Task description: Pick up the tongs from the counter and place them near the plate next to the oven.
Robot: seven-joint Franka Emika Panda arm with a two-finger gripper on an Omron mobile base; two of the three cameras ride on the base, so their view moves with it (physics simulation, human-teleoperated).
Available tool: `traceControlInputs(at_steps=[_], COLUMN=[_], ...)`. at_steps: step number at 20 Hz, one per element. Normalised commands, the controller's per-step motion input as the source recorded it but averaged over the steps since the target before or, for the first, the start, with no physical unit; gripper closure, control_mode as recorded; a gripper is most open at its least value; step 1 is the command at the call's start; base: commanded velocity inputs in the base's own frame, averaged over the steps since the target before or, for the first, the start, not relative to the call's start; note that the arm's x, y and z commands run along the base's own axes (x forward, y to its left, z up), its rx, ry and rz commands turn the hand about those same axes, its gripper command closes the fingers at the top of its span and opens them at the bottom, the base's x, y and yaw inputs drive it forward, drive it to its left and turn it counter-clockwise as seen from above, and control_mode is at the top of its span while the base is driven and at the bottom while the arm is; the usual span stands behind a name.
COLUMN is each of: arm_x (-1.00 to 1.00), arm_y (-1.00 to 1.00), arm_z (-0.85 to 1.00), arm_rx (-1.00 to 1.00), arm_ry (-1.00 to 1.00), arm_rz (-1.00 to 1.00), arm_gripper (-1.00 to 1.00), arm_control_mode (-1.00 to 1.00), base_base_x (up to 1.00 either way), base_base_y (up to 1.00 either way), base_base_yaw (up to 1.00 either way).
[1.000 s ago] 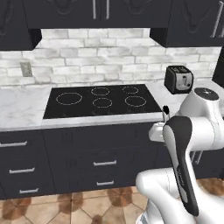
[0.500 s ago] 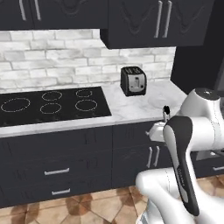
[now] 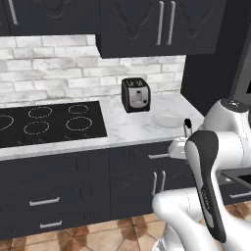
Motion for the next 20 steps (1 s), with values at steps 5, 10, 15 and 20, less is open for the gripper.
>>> traceControlInputs(at_steps=[5, 10, 15, 20], arm_x=[0.0, 0.0, 0.0, 0.0], arm_y=[0.0, 0.0, 0.0, 0.0], arm_z=[0.0, 0.0, 0.0, 0.0], arm_rx=[0.0, 0.0, 0.0, 0.0], arm_ry=[0.0, 0.0, 0.0, 0.0], arm_rz=[0.0, 0.0, 0.0, 0.0], arm_gripper=[1.0, 1.0, 1.0, 1.0], arm_control_mode=[1.0, 1.0, 1.0, 1.0], base_base_x=[0.66, 0.67, 0.68, 0.59], base_base_y=[-0.01, -0.05, -0.17, -0.18], base_base_yaw=[0.0, 0.02, 0.04, 0.0])
